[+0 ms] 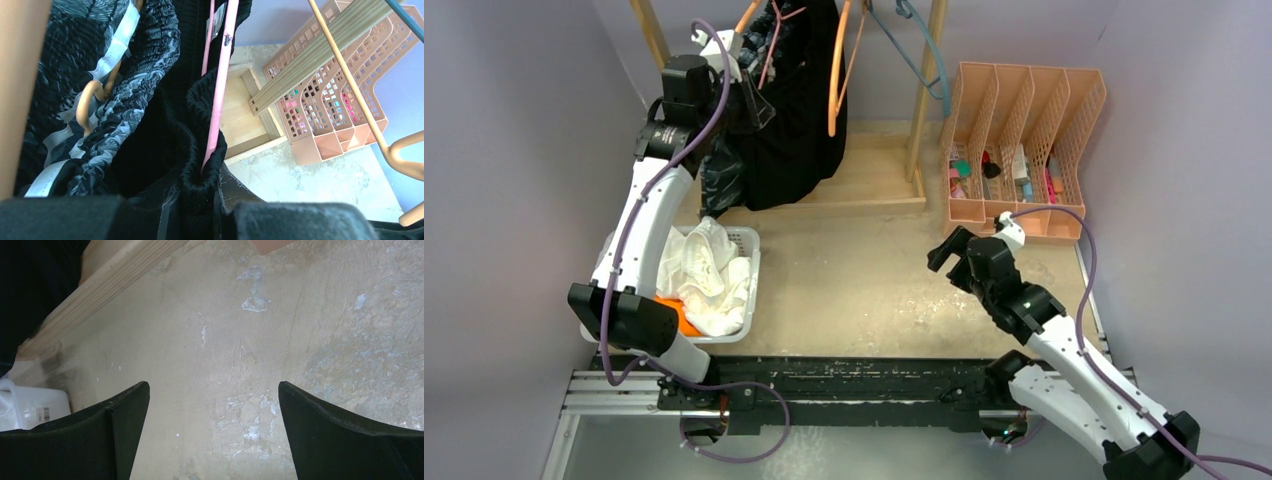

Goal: Remove the shorts from the hanger
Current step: Pick up the hanger from the clothes rod.

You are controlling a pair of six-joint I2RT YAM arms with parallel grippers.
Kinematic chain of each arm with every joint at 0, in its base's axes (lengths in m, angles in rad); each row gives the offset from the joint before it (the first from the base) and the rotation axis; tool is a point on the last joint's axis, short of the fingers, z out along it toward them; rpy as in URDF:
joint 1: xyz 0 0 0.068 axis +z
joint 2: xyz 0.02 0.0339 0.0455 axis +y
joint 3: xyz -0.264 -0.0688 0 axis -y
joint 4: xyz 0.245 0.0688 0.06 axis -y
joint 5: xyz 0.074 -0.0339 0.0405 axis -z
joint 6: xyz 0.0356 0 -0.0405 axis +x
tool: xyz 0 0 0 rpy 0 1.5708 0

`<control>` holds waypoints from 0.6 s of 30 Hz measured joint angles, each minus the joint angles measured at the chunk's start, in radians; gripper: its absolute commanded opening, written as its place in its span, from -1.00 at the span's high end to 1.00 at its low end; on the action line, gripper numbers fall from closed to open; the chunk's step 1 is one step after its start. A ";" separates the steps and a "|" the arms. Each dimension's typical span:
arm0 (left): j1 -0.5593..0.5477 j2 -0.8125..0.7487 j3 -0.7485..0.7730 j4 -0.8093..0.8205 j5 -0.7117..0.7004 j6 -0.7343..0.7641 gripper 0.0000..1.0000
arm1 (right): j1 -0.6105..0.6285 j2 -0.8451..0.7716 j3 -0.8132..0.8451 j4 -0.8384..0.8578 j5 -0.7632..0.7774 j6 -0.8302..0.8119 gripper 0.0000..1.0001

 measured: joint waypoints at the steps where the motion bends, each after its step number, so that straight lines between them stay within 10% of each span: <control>1: 0.000 -0.002 0.000 0.001 0.000 0.000 1.00 | 0.000 0.008 0.000 0.000 0.000 0.000 -0.99; 18: 0.000 -0.048 -0.070 0.119 0.004 -0.036 1.00 | 0.000 0.104 0.015 0.000 -0.029 -0.001 -0.99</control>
